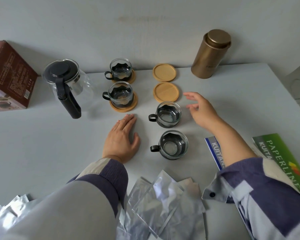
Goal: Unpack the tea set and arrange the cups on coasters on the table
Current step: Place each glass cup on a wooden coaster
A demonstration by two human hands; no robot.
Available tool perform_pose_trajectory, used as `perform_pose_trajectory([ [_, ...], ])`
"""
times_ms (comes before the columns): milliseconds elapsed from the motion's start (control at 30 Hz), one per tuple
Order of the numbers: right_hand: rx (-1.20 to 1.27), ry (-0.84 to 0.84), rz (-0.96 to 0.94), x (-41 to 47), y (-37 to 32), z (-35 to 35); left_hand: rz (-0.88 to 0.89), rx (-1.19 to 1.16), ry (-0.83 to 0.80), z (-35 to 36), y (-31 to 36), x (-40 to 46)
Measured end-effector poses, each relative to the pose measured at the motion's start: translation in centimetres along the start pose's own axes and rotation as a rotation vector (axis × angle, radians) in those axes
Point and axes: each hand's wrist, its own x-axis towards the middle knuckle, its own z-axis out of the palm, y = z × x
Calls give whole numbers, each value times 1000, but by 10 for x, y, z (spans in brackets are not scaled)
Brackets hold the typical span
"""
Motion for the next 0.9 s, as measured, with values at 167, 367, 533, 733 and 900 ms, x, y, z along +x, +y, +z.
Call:
perform_pose_trajectory([
  [167, 356, 53, 56, -75, -1, 11, 1, -9, -4, -2, 2, 0],
  [367, 320, -11, 115, -140, 0, 52, 8, 6, -3, -3, 4, -1],
  [533, 64, 262, -2, -139, -2, 79, 9, 21, 14, -1, 3, 0],
  [733, 90, 255, 4, -141, -2, 77, -38, 47, 17, 2, 11, -2],
  [900, 201, 140, 23, -133, -9, 42, -135, 55, 34, 14, 34, -5],
])
